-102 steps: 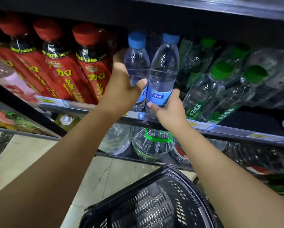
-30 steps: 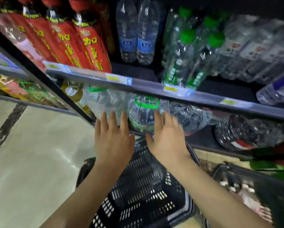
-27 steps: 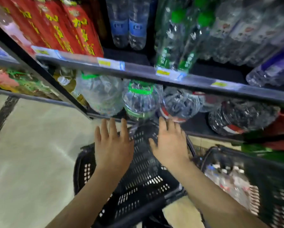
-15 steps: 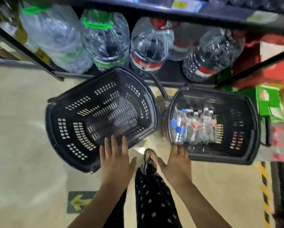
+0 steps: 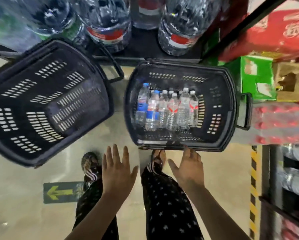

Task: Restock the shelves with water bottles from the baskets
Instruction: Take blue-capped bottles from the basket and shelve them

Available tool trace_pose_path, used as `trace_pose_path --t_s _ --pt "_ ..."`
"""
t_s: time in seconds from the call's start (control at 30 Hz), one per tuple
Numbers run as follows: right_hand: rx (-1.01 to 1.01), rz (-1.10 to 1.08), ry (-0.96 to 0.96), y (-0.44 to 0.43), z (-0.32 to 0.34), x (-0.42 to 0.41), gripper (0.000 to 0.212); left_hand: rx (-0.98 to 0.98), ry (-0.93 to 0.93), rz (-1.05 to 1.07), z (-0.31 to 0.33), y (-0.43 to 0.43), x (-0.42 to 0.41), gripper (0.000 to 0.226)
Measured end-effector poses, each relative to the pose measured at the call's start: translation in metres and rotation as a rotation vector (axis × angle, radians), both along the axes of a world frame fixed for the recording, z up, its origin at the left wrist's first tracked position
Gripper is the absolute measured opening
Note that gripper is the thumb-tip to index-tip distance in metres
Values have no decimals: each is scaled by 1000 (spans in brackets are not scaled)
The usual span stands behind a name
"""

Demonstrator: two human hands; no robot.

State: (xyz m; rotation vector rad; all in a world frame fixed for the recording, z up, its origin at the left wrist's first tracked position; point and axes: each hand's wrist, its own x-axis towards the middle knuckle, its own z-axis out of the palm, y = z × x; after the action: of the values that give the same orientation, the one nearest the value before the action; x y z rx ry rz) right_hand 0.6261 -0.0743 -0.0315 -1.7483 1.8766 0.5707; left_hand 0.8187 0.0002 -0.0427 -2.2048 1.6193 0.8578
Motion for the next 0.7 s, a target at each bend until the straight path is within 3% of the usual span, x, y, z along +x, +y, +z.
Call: trace_pose_path --t_s 0.17,0.33,0.47,0.6,0.7 --pt "122 -58 -6 -28 -18 -49 76 38 68 52 -2 -31 -41 79" --pt "151 -335 -255 -58 -71 -42 69 -73 118 57 -42 -74 -41 68" --pt "217 -626 -448 -94 -144 -13 73 -49 213 31 -103 -124 -32 80" --pt "306 -757 -519 -110 -226 24 69 21 416 305 -173 -160 -27 82" --pt "351 -839 -629 -108 -271 43 44 55 509 554 -221 -171 -27 77"
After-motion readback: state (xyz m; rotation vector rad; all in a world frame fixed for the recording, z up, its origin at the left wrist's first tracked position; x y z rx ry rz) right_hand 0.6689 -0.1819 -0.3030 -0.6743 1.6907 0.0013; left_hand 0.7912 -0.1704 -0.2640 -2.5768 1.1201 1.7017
